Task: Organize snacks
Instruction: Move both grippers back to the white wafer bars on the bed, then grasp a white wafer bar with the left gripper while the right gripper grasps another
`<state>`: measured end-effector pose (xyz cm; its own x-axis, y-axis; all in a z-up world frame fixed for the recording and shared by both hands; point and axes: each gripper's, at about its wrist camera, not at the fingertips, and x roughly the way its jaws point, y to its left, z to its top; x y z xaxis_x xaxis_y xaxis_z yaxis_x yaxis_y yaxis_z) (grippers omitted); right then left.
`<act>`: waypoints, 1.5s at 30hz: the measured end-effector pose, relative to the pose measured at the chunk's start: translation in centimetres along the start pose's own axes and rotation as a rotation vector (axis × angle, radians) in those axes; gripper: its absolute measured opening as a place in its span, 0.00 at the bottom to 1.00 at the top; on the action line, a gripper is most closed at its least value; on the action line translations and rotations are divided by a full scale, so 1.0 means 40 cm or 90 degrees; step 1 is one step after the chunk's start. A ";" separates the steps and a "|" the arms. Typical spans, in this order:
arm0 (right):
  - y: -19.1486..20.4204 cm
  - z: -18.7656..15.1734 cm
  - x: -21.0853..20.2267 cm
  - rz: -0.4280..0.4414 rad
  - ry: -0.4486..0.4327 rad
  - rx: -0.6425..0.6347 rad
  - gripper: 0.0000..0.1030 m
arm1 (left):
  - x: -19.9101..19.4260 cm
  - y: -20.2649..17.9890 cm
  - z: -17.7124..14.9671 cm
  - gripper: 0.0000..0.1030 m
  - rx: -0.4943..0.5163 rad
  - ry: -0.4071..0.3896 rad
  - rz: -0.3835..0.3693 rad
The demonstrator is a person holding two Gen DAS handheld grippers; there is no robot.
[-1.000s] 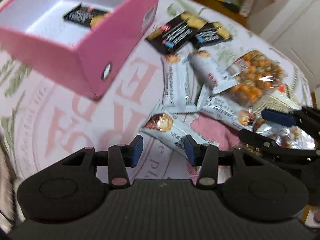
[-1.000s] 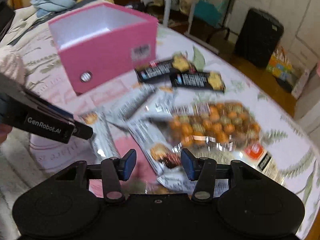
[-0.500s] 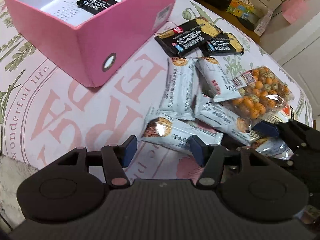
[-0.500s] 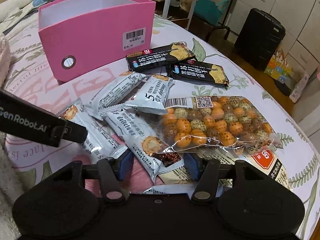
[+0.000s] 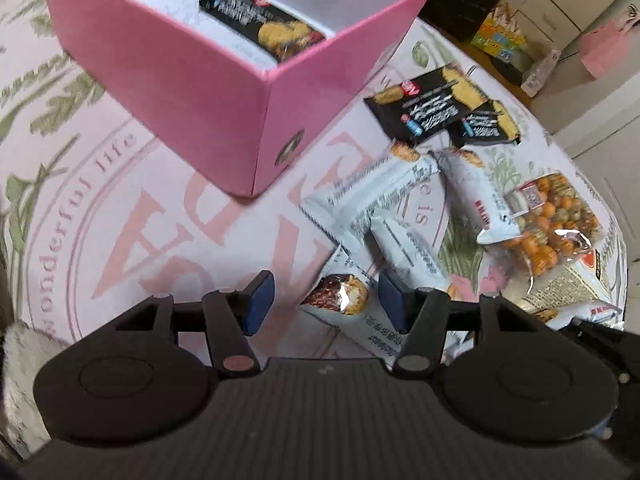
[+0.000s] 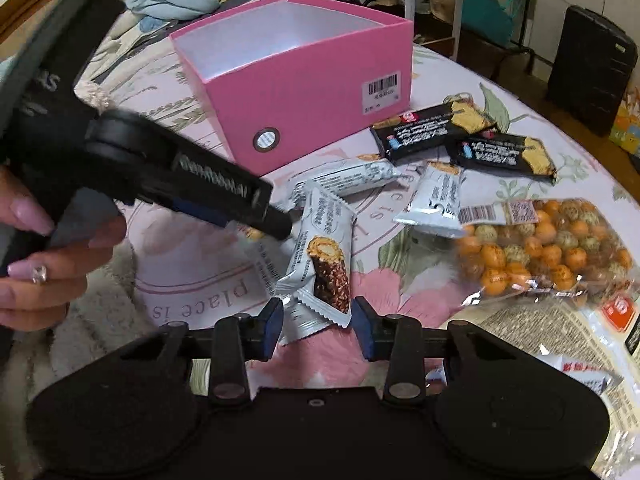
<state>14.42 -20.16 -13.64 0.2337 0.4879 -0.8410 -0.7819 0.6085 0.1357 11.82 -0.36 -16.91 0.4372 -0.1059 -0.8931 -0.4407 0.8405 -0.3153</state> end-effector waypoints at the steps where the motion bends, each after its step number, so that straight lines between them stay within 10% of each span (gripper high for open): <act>1: -0.004 0.005 0.001 0.002 -0.002 0.005 0.45 | 0.002 -0.001 -0.004 0.55 -0.001 -0.001 0.004; 15: -0.036 0.065 0.104 0.061 -0.011 0.074 0.59 | -0.013 0.000 -0.011 0.25 0.020 -0.017 -0.006; 19: -0.013 0.054 0.082 0.048 -0.025 0.074 0.36 | -0.022 0.019 0.003 0.23 0.038 0.003 -0.021; 32: -0.057 0.078 0.043 0.058 -0.026 0.204 0.46 | -0.068 0.059 0.040 0.28 0.147 0.028 -0.077; 45: -0.084 0.115 0.147 0.025 0.057 0.356 0.54 | -0.102 -0.053 -0.017 0.46 0.637 0.032 -0.154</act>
<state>21.06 -16.45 -16.64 0.1407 0.4769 -0.8676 -0.3584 0.8414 0.4044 10.45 -2.09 -12.83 0.3834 -0.3337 -0.8612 0.5190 0.8492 -0.0980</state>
